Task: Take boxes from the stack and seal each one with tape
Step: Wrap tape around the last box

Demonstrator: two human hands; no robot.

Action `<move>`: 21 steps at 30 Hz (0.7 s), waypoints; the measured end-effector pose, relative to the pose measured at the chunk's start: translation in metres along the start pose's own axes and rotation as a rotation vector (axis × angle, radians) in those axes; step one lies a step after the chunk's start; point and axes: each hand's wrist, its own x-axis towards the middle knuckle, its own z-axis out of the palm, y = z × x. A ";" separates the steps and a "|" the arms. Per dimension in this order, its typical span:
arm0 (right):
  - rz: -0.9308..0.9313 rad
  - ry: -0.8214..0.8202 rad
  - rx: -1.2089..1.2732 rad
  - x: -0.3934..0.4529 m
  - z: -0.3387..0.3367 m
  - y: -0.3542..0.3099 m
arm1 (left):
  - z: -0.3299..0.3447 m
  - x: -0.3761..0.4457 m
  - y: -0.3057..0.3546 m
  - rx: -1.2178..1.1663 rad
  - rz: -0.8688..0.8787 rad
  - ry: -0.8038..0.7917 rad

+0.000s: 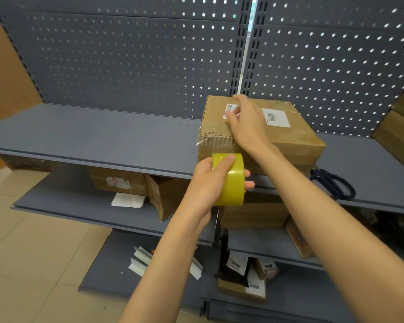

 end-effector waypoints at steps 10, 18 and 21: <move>-0.226 -0.570 -0.352 -0.022 -0.002 -0.015 | 0.004 -0.007 -0.023 0.056 0.101 0.036; -0.189 -0.578 -0.437 -0.021 0.002 -0.020 | 0.003 -0.012 -0.038 0.075 0.107 0.117; -0.181 -0.556 -0.436 -0.024 0.002 -0.019 | 0.002 -0.013 -0.045 0.129 0.093 0.150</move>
